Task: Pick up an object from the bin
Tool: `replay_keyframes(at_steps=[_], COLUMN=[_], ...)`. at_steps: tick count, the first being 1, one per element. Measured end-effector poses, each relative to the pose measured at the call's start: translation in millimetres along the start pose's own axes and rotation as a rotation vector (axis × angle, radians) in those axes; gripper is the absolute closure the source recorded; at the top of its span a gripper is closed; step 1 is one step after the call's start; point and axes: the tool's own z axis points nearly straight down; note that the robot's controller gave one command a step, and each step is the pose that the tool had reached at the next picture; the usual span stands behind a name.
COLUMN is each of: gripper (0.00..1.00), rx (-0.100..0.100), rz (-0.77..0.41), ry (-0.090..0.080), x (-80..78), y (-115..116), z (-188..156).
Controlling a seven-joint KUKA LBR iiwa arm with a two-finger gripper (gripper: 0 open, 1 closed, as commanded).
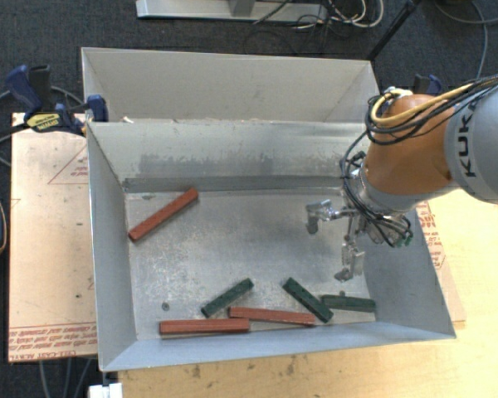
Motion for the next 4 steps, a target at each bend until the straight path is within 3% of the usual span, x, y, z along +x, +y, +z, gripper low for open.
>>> replay_keyframes(at_steps=[1, 2, 3, 4], gripper=[0.0, 0.0, 0.0, 1.0], rx=[0.0, 0.001, 0.006, 0.003], rz=[-0.078, -0.147, 0.0, -0.002], ry=[-0.002, -0.011, -0.018, -0.005], x=[20.9, 27.9, 32.8, 36.1], y=[54, 156, 140, 141], z=[53, 32, 49, 51])
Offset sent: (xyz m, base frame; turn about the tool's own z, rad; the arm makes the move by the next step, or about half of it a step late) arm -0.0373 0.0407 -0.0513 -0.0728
